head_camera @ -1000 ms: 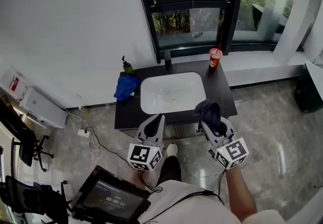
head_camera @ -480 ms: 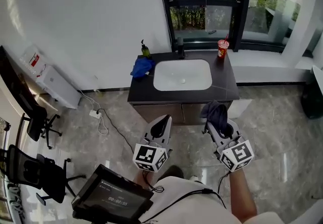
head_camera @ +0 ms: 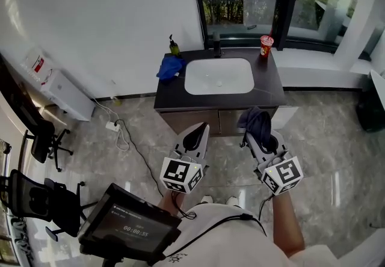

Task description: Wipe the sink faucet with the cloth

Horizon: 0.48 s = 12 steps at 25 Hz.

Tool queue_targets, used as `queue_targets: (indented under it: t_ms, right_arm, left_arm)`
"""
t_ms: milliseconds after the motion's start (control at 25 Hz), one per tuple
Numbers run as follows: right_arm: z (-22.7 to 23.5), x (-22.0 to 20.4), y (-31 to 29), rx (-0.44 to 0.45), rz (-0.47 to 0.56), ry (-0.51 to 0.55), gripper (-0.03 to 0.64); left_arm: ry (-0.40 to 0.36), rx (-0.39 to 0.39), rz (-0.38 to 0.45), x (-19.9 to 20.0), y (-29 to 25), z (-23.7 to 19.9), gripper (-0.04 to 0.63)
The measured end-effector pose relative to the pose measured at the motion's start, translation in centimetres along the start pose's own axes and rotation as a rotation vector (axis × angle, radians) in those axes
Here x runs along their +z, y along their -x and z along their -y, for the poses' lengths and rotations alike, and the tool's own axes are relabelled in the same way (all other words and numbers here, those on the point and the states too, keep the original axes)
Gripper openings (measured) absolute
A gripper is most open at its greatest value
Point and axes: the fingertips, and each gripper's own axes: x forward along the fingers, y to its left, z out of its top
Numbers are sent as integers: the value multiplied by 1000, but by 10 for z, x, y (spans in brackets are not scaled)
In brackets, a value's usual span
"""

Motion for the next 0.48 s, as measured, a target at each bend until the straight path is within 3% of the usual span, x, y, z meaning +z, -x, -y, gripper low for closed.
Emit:
queue_targets:
  t_ms: [480]
  right_arm:
    - [-11, -9, 25, -77, -30, -11, 98]
  left_arm:
    - [12, -32, 2, 1, 21, 1, -8]
